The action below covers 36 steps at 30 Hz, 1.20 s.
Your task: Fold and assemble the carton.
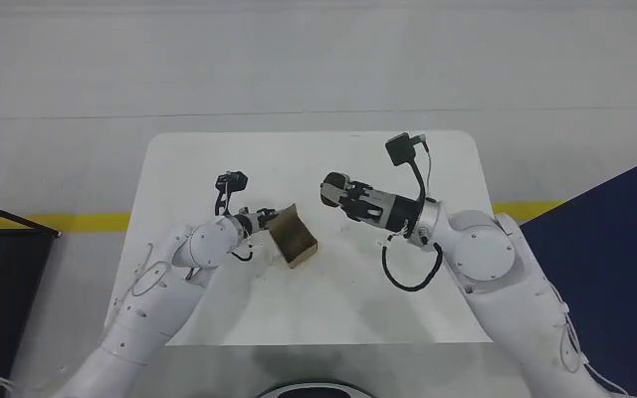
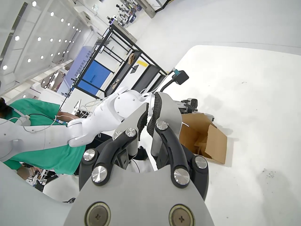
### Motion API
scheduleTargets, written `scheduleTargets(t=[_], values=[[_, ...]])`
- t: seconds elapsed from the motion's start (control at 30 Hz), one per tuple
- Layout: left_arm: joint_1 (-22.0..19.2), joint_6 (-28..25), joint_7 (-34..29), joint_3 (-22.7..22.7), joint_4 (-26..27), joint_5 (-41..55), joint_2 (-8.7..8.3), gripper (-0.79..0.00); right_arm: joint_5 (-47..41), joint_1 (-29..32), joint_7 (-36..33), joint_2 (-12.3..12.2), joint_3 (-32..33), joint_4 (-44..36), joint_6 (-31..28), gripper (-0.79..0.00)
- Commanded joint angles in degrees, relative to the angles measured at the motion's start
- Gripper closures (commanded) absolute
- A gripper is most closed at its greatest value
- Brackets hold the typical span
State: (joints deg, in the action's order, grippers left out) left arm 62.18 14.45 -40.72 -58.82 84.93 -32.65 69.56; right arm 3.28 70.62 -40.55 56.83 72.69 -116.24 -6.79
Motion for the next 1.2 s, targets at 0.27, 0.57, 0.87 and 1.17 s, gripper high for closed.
scheduleTargets(t=[0.27,0.57,0.87,1.17], values=[[0.1,0.0,0.0,-0.1,0.0,0.0,-0.03,-0.785,10.8,-3.2,-7.6,0.7,-9.7,3.2,6.0,0.0],[0.1,0.0,0.0,-0.1,0.0,0.0,-0.03,-0.785,16.2,-11.0,-4.3,3.9,-22.9,12.0,7.7,0.0],[0.1,0.0,0.0,-0.1,0.0,0.0,-0.03,-0.785,30.3,-14.1,-1.6,6.1,-30.3,13.6,19.3,0.0],[0.1,0.0,0.0,-0.1,0.0,0.0,-0.03,-0.785,38.9,-16.5,-6.5,8.3,-35.7,14.0,29.2,0.0]])
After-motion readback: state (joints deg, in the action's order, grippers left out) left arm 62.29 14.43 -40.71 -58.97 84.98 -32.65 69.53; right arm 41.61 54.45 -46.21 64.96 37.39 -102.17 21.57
